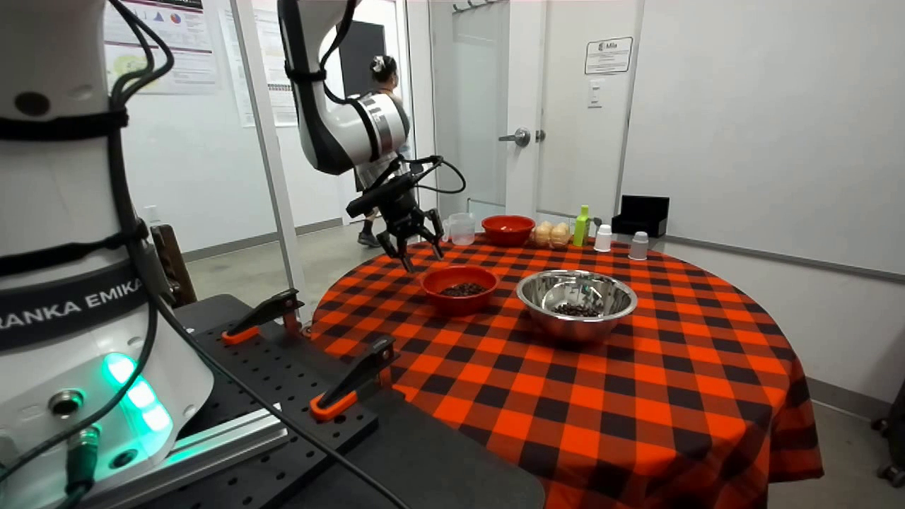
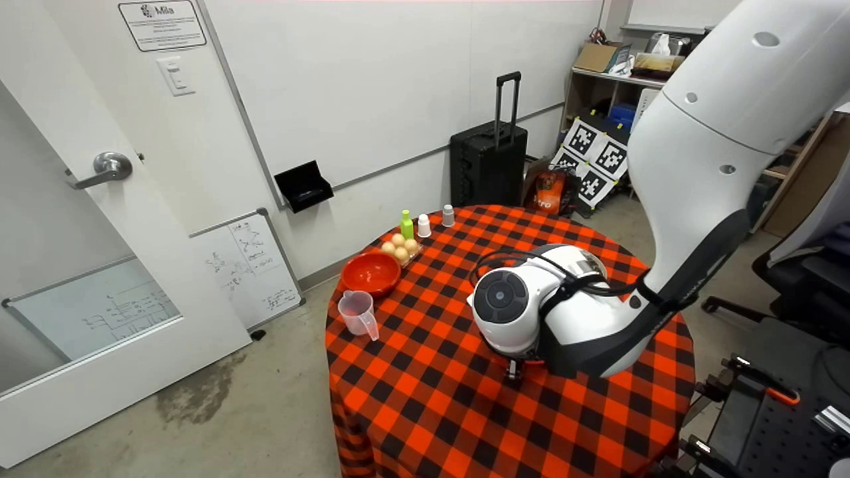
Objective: Pour the beans in the red bowl into the metal bowl
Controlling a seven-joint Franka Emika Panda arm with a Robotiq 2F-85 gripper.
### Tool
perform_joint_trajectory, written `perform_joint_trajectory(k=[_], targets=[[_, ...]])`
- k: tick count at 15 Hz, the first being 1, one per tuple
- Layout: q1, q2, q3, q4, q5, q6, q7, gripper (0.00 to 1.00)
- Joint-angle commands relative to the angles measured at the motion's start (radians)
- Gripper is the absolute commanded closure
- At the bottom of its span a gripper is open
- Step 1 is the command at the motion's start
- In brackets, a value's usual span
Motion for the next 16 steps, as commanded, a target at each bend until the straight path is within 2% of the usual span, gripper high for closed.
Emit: perform_joint_trajectory(k=[1, 4, 8, 13, 16], targets=[[-0.022, -0.147, -0.006, -0.092, 0.109, 0.016, -0.027, 0.01], [-0.051, -0.275, 0.000, -0.161, 0.247, 0.019, -0.067, 0.00], [-0.096, -0.490, -0.001, -0.287, 0.450, 0.061, -0.265, 0.00], [-0.147, -0.766, -0.031, -0.429, 0.647, 0.004, -0.614, 0.00], [-0.146, -0.913, -0.066, -0.494, 0.731, -0.069, -0.839, 0.00]])
